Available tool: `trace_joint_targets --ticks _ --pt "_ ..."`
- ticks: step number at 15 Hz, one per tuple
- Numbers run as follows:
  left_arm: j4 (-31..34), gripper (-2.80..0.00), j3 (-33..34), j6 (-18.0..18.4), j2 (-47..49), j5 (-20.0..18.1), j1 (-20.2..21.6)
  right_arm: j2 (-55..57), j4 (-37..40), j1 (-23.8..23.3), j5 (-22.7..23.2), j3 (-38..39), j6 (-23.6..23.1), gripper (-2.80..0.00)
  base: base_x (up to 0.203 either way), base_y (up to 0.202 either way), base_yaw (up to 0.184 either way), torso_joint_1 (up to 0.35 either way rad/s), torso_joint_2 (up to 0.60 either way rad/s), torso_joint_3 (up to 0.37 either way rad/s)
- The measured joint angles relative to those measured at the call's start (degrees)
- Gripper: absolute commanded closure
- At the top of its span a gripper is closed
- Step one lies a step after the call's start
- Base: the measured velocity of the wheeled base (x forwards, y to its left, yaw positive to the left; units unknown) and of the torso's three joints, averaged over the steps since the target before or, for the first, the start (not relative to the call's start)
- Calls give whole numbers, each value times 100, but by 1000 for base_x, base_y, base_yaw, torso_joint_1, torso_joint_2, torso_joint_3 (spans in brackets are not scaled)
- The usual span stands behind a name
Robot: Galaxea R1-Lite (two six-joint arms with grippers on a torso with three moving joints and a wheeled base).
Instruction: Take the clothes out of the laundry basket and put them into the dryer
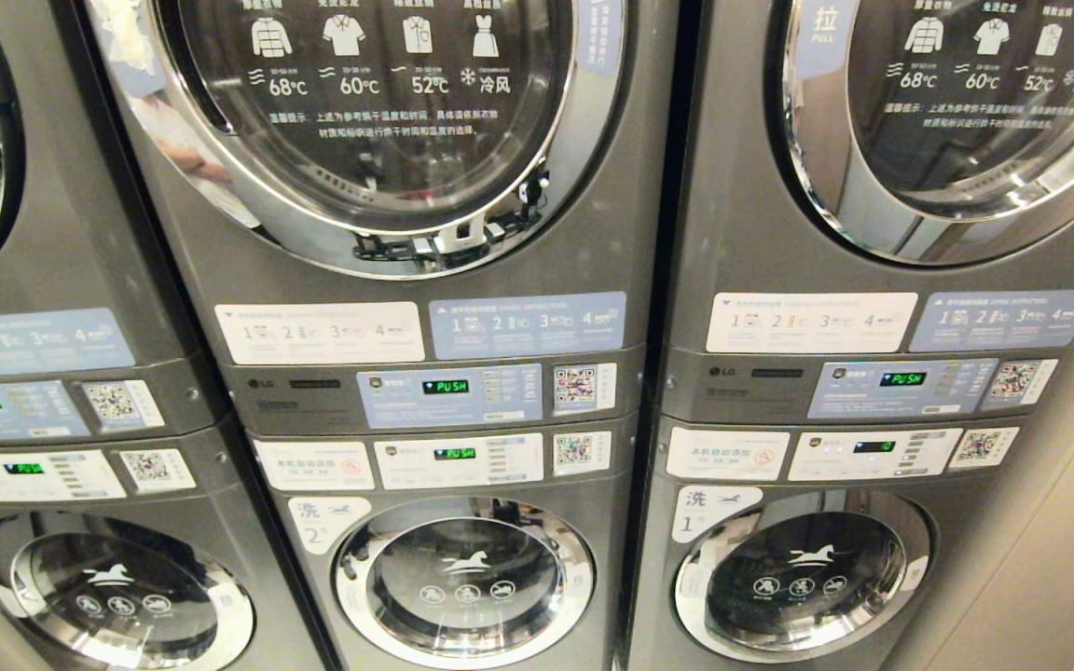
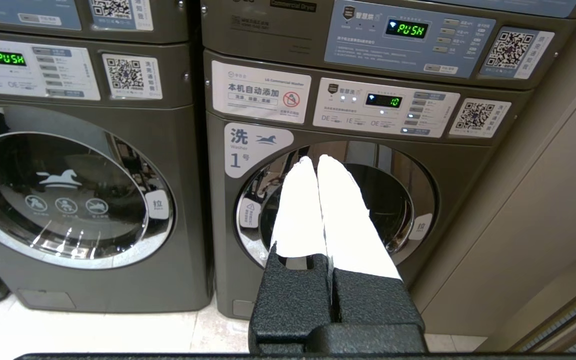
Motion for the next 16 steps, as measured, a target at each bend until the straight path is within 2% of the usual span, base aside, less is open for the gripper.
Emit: trace_joint_targets --ticks 3,8,16 --pt "-10 0 23 134 -270 -1 14 0 1 0 -2 2 21 0 0 0 0 0 0 0" --pt "-102 0 64 161 -1387 104 176 0 2 2 -7 2 16 0 0 0 0 0 0 0" --pt "-138 0 98 54 -1638 167 204 0 2 0 -7 2 16 0 0 0 0 0 0 0"
